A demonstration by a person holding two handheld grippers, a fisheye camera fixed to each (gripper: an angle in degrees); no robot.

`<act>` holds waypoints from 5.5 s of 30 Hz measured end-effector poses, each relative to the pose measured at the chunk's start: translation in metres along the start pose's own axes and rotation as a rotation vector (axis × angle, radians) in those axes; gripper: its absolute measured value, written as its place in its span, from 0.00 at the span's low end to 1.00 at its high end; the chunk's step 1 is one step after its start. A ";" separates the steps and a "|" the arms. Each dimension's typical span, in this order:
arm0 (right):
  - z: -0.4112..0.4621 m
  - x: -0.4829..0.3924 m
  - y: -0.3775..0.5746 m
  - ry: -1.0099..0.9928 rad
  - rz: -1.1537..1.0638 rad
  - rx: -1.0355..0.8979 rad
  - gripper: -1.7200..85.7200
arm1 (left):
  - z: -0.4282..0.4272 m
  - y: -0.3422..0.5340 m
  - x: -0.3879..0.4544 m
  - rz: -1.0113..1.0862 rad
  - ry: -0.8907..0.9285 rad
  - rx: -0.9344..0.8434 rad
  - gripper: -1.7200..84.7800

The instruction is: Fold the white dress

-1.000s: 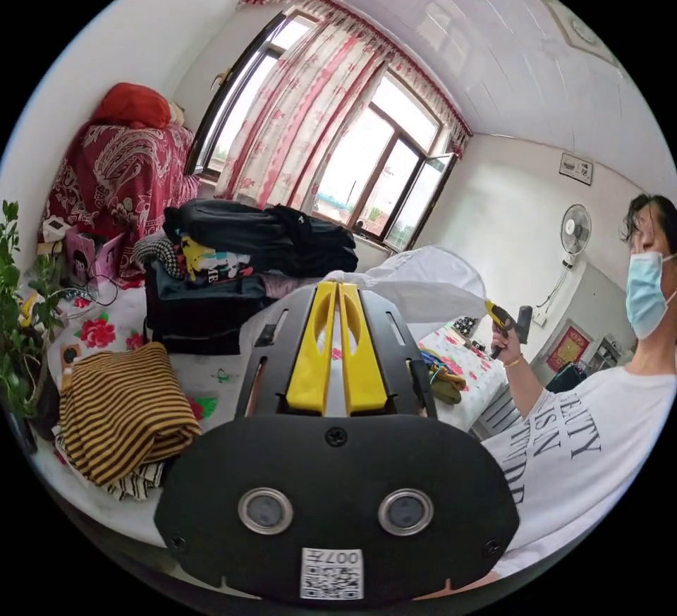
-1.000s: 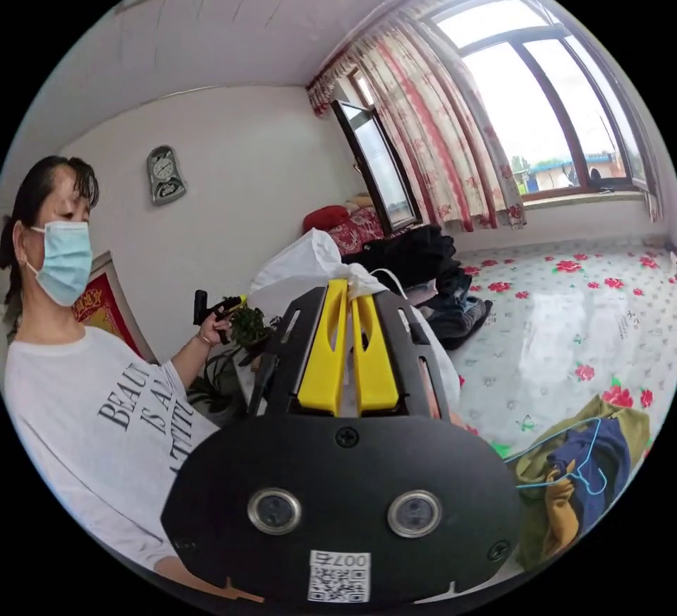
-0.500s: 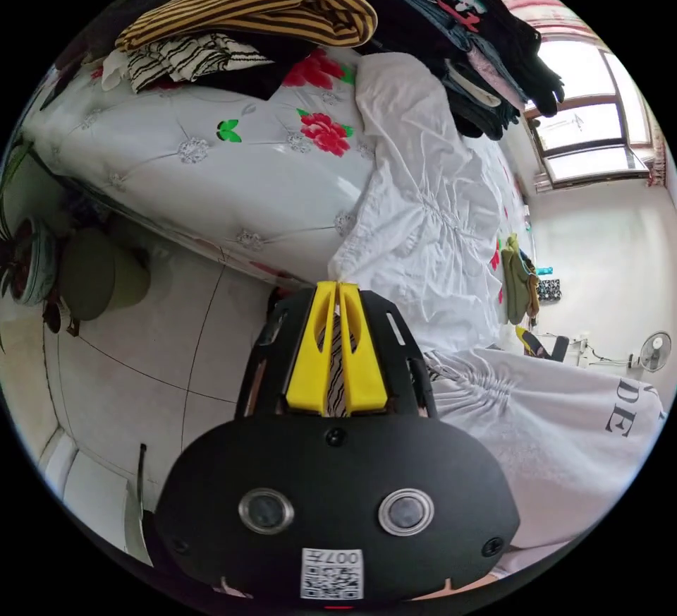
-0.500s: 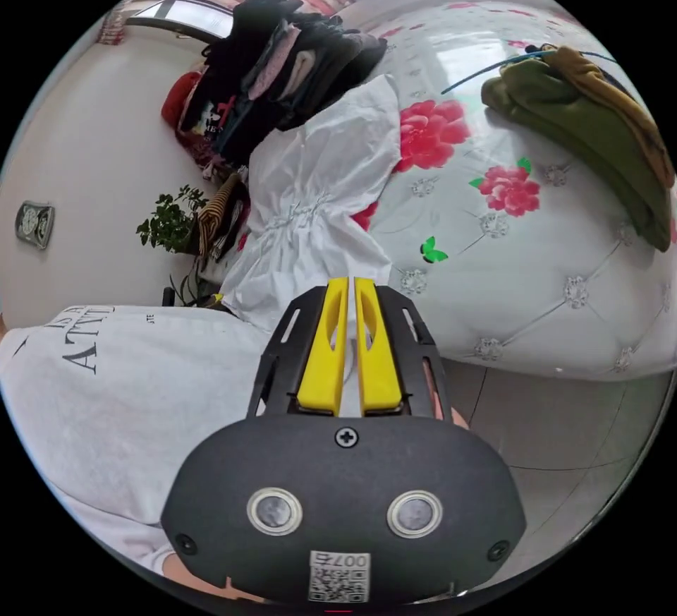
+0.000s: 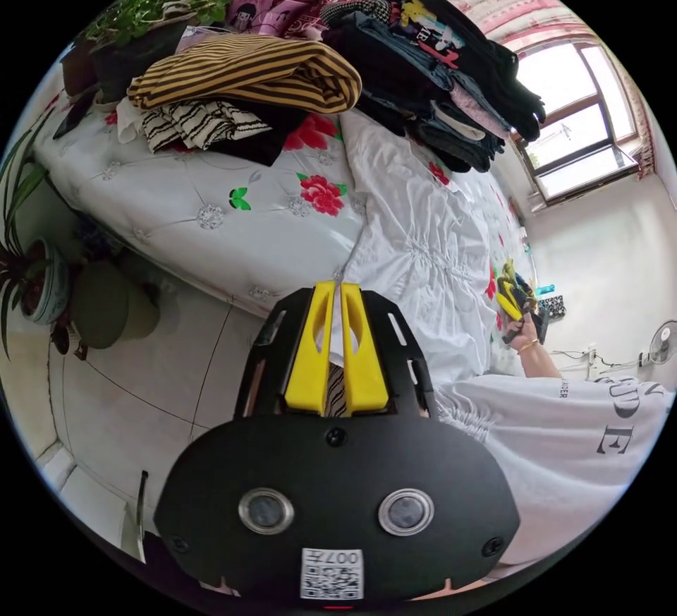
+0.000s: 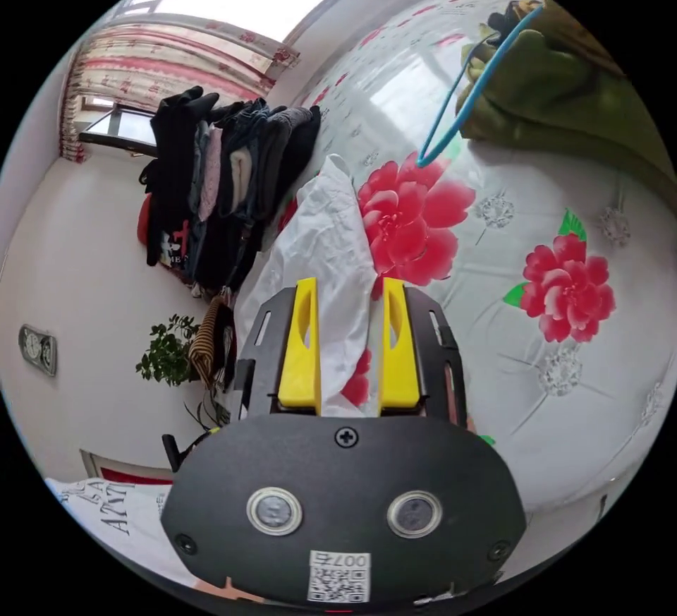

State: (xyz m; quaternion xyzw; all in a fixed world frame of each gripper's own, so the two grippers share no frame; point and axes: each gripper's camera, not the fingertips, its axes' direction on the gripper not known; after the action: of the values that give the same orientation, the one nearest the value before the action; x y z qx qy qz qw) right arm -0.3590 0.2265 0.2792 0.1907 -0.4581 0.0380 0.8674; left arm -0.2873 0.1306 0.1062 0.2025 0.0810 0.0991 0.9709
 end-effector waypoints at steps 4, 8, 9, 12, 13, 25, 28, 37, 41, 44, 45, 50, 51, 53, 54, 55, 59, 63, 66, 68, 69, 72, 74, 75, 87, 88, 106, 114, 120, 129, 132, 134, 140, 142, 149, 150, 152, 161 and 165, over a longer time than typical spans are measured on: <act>0.036 -0.015 -0.028 -0.042 0.091 0.003 0.07 | 0.006 -0.006 -0.005 -0.012 0.028 -0.016 0.01; 0.062 -0.133 -0.040 0.043 -0.313 -0.074 0.03 | 0.020 -0.017 -0.004 0.010 0.027 -0.053 0.01; 0.068 -0.159 -0.035 0.080 -0.428 -0.106 0.02 | 0.025 -0.021 -0.003 0.021 0.023 -0.067 0.01; 0.112 -0.268 0.030 0.213 -0.973 -0.313 0.02 | 0.040 -0.035 -0.001 0.039 0.037 -0.090 0.01; 0.131 -0.290 0.060 0.215 -1.106 -0.413 0.03 | 0.043 -0.038 0.000 0.040 0.043 -0.094 0.01; 0.100 -0.245 -0.002 0.085 -0.552 -0.226 0.11 | 0.077 -0.070 -0.002 0.073 0.075 -0.126 0.01; 0.118 -0.230 -0.034 0.092 -0.454 -0.256 0.12 | 0.084 -0.073 -0.013 0.027 0.095 -0.122 0.01; 0.113 -0.262 -0.062 0.094 -0.553 -0.289 0.02 | 0.098 -0.093 -0.016 0.002 0.066 -0.113 0.01; 0.009 -0.251 -0.106 0.364 -0.533 -0.012 0.02 | 0.109 -0.099 -0.016 0.005 0.026 -0.123 0.01; -0.049 -0.227 -0.130 0.536 -0.383 0.121 0.02 | 0.121 -0.109 -0.012 0.004 0.029 -0.120 0.03; -0.057 -0.223 -0.131 0.556 -0.354 0.133 0.02 | 0.126 -0.115 -0.007 0.011 0.033 -0.116 0.04; -0.033 -0.241 -0.081 0.416 -0.463 0.026 0.02 | 0.150 -0.143 0.013 0.030 -0.034 -0.103 0.09; -0.020 -0.245 -0.070 0.392 -0.486 -0.021 0.02 | 0.156 -0.151 0.017 0.025 -0.056 -0.093 0.10; 0.036 -0.267 -0.022 0.340 -0.592 -0.225 0.02 | 0.166 -0.162 0.021 0.001 -0.053 -0.070 0.11; 0.050 -0.272 -0.009 0.343 -0.624 -0.275 0.02 | 0.173 -0.171 0.024 -0.016 -0.038 -0.059 0.12; 0.076 -0.282 0.017 0.374 -0.686 -0.362 0.02 | 0.177 -0.175 0.026 -0.024 -0.034 -0.057 0.12; 0.144 -0.299 0.090 0.567 -0.918 -0.612 0.02 | 0.197 -0.202 0.046 -0.089 -0.030 -0.029 0.10; 0.143 -0.309 0.110 0.634 -1.042 -0.487 0.02 | 0.218 -0.224 0.105 -0.038 -0.034 -0.028 0.02; 0.141 -0.311 0.096 0.593 -0.997 -0.529 0.02 | 0.222 -0.225 0.219 0.337 -0.002 0.037 0.02; 0.135 -0.305 0.080 0.515 -0.885 -0.537 0.02 | 0.237 -0.205 0.300 0.654 0.051 -0.010 0.03; 0.134 -0.303 0.076 0.498 -0.863 -0.536 0.02 | 0.252 -0.184 0.345 0.834 0.079 -0.083 0.05; 0.129 -0.300 0.071 0.467 -0.830 -0.519 0.02 | 0.286 -0.133 0.399 1.046 -0.078 -0.140 0.07; 0.130 -0.303 0.073 0.492 -0.840 -0.507 0.02 | 0.296 -0.115 0.400 1.044 -0.170 -0.147 0.06; 0.130 -0.304 0.074 0.499 -0.843 -0.504 0.02 | 0.292 -0.107 0.394 1.023 -0.178 -0.143 0.06; 0.131 -0.303 0.071 0.541 -0.887 -0.486 0.02 | 0.272 -0.199 0.278 0.582 0.097 -0.075 0.18; 0.131 -0.303 0.069 0.543 -0.884 -0.491 0.02 | 0.276 -0.202 0.287 0.609 0.094 -0.080 0.17; 0.066 -0.274 0.043 0.474 -0.708 -0.324 0.06 | 0.139 -0.248 0.299 0.549 -0.833 -0.188 0.13; 0.008 -0.221 0.062 0.341 -0.581 -0.371 0.11 | 0.181 -0.054 0.212 0.367 -0.443 -0.378 0.15; 0.035 -0.206 0.103 0.516 -0.706 -0.509 0.07 | 0.193 -0.023 0.206 0.452 -0.529 -0.390 0.03; 0.024 -0.174 0.126 0.642 -0.671 -0.607 0.02 | 0.158 0.023 0.130 0.292 -0.436 -0.453 0.04; 0.014 -0.176 0.124 0.643 -0.619 -0.538 0.02 | 0.110 0.010 0.123 0.262 -0.426 -0.304 0.08; 0.007 -0.181 0.120 0.644 -0.567 -0.470 0.02 | 0.084 -0.014 0.128 0.299 -0.406 -0.197 0.09; 0.005 -0.199 0.114 0.567 -0.443 -0.368 0.02 | 0.092 -0.144 0.101 0.178 -0.189 -0.036 0.12; 0.004 -0.207 0.116 0.553 -0.429 -0.341 0.02 | 0.115 -0.176 0.077 0.062 -0.114 -0.057 0.13; 0.007 -0.219 0.135 0.573 -0.384 -0.312 0.02 | 0.158 -0.229 0.057 0.007 -0.247 -0.028 0.08; 0.008 -0.219 0.136 0.574 -0.378 -0.313 0.02 | 0.159 -0.230 0.055 0.004 -0.270 -0.023 0.06; 0.011 -0.218 0.140 0.576 -0.359 -0.314 0.02 | 0.156 -0.230 0.054 0.037 -0.298 -0.023 0.04; 0.021 -0.213 0.128 0.540 -0.418 -0.315 0.02 | 0.024 -0.156 0.062 0.125 -0.046 0.291 0.01; 0.020 -0.200 0.109 0.458 -0.383 -0.276 0.02 | 0.010 -0.137 0.022 -0.067 -0.115 0.313 0.01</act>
State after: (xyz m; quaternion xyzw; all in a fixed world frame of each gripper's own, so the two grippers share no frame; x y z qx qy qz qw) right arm -0.5162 0.3420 0.1603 0.1406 -0.2079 -0.1464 0.9569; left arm -0.2420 0.0088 0.0569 0.3536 0.0464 0.0410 0.9333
